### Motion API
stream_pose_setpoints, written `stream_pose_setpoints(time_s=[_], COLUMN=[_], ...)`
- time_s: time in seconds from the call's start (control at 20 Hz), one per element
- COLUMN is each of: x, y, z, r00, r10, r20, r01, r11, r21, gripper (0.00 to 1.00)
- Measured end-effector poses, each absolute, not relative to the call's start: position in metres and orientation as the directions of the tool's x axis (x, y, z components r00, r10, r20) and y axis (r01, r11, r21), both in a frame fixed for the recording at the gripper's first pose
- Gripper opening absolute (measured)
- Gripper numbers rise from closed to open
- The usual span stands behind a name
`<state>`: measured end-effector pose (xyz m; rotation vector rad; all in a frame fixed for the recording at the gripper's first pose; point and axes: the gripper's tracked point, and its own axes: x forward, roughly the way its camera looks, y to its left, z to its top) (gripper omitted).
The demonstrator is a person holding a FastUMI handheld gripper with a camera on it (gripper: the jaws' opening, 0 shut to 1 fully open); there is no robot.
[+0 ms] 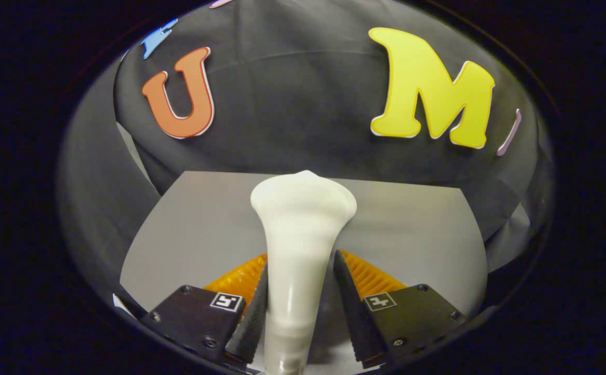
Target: Iron the clothes twice with a garment steamer, once on the left side and once on the right side.
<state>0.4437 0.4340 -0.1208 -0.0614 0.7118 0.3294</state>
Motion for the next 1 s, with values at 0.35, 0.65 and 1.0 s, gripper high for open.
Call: stream_pose_setpoints(time_s=[0.35,0.65,1.0], x=[0.438,0.412,0.346], y=[0.44,0.426,0.391], z=[-0.12,-0.06,-0.001], r00=[0.655,0.753,0.85], r10=[0.315,0.383,0.416], r20=[-0.687,-0.535,-0.322], r01=[-0.319,-0.361,-0.389], r11=[0.939,0.92,0.909], r21=[0.126,0.15,0.148], gripper=[0.46,0.42,0.41])
